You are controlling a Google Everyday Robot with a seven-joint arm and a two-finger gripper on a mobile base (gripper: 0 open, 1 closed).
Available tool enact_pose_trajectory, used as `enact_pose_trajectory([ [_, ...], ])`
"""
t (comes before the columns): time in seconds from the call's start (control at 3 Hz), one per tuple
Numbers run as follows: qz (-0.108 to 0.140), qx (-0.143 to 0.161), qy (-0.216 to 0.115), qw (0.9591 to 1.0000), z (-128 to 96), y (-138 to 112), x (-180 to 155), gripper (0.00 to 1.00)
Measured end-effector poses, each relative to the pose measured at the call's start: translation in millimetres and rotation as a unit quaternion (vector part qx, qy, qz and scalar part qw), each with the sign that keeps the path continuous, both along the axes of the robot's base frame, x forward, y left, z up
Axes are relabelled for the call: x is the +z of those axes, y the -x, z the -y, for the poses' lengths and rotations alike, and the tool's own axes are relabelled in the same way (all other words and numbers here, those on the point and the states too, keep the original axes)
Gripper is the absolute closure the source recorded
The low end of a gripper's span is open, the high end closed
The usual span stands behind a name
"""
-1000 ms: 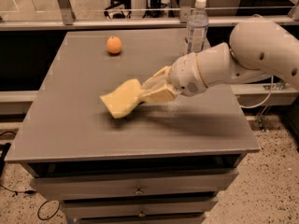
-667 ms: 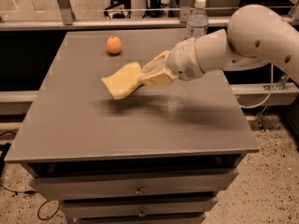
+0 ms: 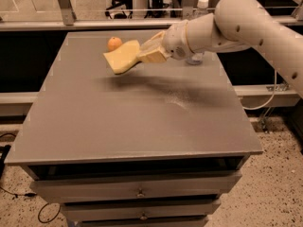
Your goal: Move sponge near orange
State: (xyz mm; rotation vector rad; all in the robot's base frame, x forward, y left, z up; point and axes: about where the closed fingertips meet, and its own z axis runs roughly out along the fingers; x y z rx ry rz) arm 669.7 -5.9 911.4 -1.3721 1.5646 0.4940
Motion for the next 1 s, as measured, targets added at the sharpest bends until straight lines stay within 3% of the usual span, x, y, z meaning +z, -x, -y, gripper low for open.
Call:
enact_pose_trajectory([
  [0.33,-0.001,-0.027,-0.006,0.9996,-1,-45,-10,1.0],
  [1.0,-0.015,-0.051,-0.007,0.9986,-2,-78,-30,1.0],
])
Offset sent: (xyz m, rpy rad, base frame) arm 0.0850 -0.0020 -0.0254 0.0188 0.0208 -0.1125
